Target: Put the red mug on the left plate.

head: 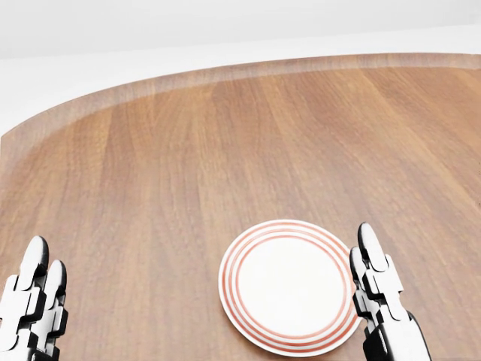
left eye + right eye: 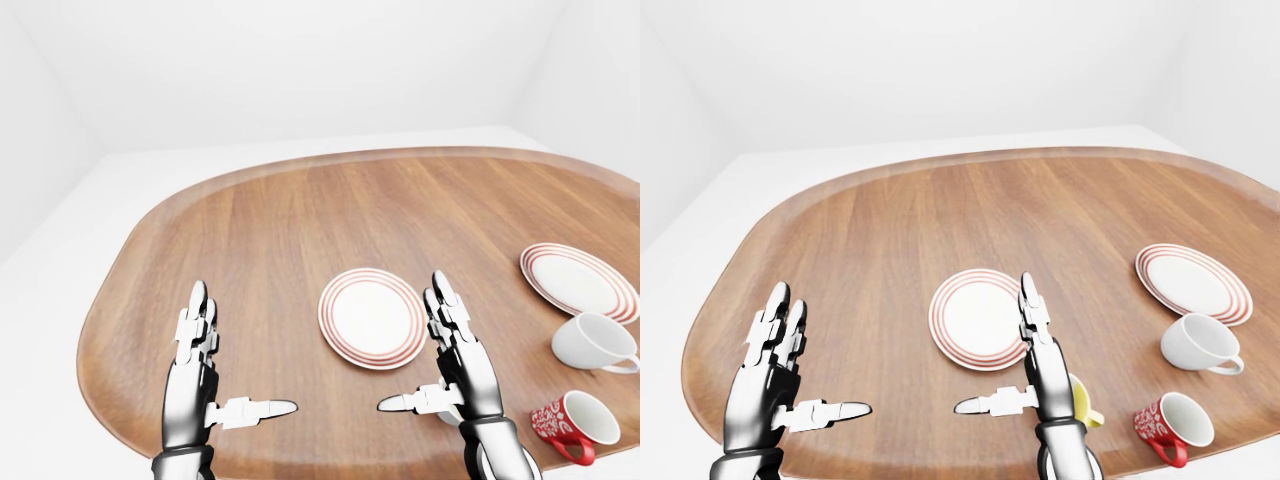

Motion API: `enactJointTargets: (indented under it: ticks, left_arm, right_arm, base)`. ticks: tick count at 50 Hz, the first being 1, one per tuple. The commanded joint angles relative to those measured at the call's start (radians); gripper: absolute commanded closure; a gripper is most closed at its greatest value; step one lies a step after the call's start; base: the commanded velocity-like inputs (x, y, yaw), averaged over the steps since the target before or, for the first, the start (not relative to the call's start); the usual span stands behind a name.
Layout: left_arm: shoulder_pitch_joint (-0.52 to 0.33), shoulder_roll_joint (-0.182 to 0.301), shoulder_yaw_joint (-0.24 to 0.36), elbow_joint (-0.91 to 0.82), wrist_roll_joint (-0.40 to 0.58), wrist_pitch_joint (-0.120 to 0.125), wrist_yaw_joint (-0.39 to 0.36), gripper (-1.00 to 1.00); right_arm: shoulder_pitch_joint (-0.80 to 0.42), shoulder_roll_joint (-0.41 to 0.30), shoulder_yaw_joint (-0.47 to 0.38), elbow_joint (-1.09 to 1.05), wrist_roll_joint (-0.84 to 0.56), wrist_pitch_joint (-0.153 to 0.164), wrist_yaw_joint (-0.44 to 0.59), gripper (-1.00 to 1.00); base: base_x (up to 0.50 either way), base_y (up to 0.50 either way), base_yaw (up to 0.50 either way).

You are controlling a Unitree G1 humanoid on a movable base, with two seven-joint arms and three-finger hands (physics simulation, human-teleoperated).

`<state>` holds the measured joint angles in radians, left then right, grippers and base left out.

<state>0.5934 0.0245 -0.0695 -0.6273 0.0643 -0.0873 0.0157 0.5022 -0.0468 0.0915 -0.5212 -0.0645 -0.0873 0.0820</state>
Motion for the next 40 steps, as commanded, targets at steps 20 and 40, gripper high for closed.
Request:
enactJointTargets:
  ticks: [20,40]
  left_arm:
    - [0.003,0.001,-0.002,-0.002,0.002,0.000,0.000,-1.00]
    - [-0.015,0.003,-0.005,0.002,0.004,0.000,0.003,-1.00]
  right_arm:
    - [0.000,0.000,0.005,0.003,-0.011,0.000,-0.004,-1.00]
    - [-0.459,-0.066,-0.025,0.137,-0.702,0.175,-0.069,-1.00]
  base:
    - [0.49,-0.12,0.00]
    - [0.27,-0.05,0.00]
